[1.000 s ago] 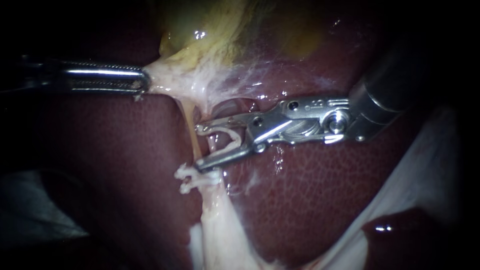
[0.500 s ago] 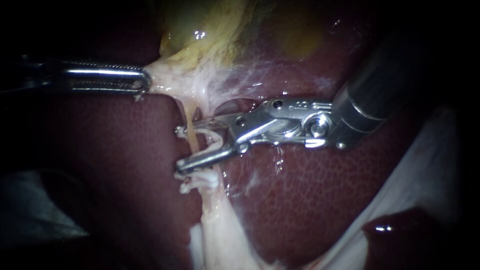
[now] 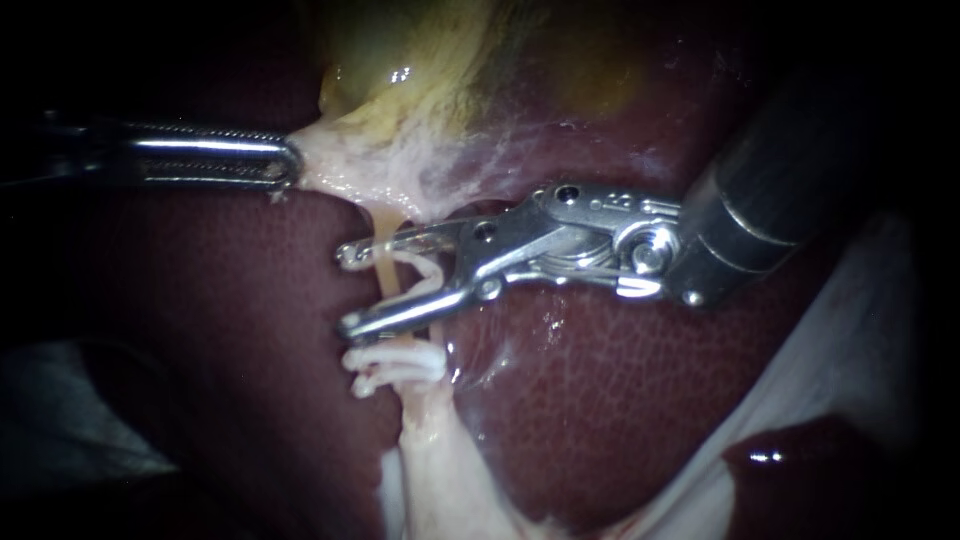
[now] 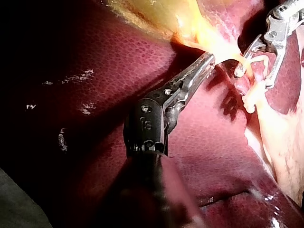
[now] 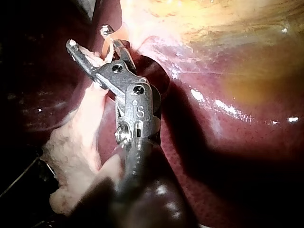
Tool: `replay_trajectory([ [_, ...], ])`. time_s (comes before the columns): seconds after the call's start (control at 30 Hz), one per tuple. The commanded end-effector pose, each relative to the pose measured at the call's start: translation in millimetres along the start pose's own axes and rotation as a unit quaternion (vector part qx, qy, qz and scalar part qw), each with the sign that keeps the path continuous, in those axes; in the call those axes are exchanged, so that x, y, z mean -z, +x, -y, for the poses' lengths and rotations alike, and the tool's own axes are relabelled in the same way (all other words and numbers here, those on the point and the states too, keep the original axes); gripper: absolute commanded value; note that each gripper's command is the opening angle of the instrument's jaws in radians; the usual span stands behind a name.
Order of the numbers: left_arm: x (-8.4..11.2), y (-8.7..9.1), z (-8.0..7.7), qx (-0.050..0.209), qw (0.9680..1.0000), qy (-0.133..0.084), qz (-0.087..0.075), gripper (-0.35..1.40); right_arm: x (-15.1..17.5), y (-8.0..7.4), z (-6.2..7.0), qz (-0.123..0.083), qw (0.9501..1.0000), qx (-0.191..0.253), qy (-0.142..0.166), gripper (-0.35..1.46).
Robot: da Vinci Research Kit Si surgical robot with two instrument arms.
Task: Clipping third clip left tube
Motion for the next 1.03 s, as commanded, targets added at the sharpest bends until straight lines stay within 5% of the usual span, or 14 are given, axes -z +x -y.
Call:
replay_trajectory([
  [0.03, 0.0, 0.0, 0.0, 0.000, 1.0000, 0.000, 0.000, -0.35, 0.0, 0.0, 0.0, 0.000, 1.0000, 0.000, 0.000, 0.37],
  [0.43, -0.1, 0.0, 0.0, 0.000, 1.0000, 0.000, 0.000, -0.35, 0.8, -0.5, 0.3, 0.002, 0.9999, -0.017, 0.002, -0.35],
  [1.03, -0.1, 0.0, 0.0, 0.000, 1.0000, 0.000, 0.000, -0.35, 1.1, -1.3, 0.2, 0.005, 0.9990, -0.045, -0.007, -0.35],
])
